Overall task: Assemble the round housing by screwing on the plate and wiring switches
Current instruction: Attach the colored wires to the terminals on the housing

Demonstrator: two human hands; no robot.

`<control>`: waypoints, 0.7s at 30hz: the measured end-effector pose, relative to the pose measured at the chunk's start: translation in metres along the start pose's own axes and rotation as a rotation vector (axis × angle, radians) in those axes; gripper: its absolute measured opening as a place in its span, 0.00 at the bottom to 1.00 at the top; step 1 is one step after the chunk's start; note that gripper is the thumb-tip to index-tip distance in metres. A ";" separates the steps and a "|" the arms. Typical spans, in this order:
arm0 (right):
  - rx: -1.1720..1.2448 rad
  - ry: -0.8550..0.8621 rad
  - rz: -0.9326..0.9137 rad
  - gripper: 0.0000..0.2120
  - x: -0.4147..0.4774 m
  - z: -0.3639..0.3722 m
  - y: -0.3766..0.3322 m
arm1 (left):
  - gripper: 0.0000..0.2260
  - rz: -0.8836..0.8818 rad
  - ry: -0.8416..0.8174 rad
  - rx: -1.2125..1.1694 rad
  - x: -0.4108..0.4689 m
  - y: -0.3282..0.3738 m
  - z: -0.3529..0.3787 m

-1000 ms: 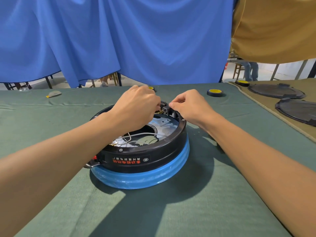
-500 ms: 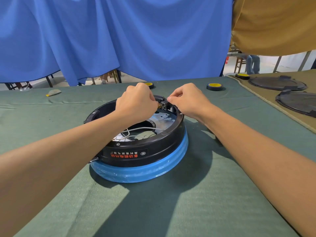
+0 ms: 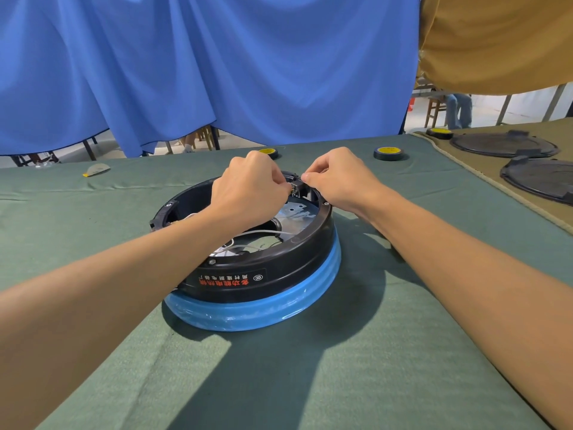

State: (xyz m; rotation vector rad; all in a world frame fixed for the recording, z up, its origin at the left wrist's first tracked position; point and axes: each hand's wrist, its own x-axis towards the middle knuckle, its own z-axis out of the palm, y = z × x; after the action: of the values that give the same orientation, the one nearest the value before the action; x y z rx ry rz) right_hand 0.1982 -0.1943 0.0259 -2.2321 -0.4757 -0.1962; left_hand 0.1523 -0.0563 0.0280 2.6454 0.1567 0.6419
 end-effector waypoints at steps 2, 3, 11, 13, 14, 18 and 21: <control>-0.002 0.001 0.000 0.09 0.000 0.000 0.000 | 0.06 0.008 0.000 0.004 -0.001 0.002 0.000; -0.003 0.000 0.001 0.09 0.000 0.000 0.000 | 0.06 0.010 0.015 0.004 -0.002 0.002 0.000; -0.001 -0.008 0.000 0.09 -0.001 0.000 -0.001 | 0.07 -0.017 0.034 0.052 -0.003 -0.001 -0.001; -0.001 -0.008 0.002 0.09 -0.001 0.000 -0.001 | 0.07 0.001 0.031 0.065 -0.004 0.001 -0.001; -0.002 -0.008 0.003 0.09 -0.001 0.000 0.000 | 0.07 0.009 0.031 0.072 -0.005 0.002 0.000; -0.001 -0.003 0.002 0.09 0.000 0.000 0.000 | 0.07 0.011 0.030 0.066 -0.005 0.002 0.000; 0.004 -0.006 0.002 0.09 0.000 0.001 0.000 | 0.07 0.010 0.030 0.065 -0.004 0.001 0.000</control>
State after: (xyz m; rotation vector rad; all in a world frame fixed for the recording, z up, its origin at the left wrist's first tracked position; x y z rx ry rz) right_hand 0.1982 -0.1937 0.0253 -2.2298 -0.4764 -0.1873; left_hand 0.1489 -0.0586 0.0266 2.7013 0.1756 0.6907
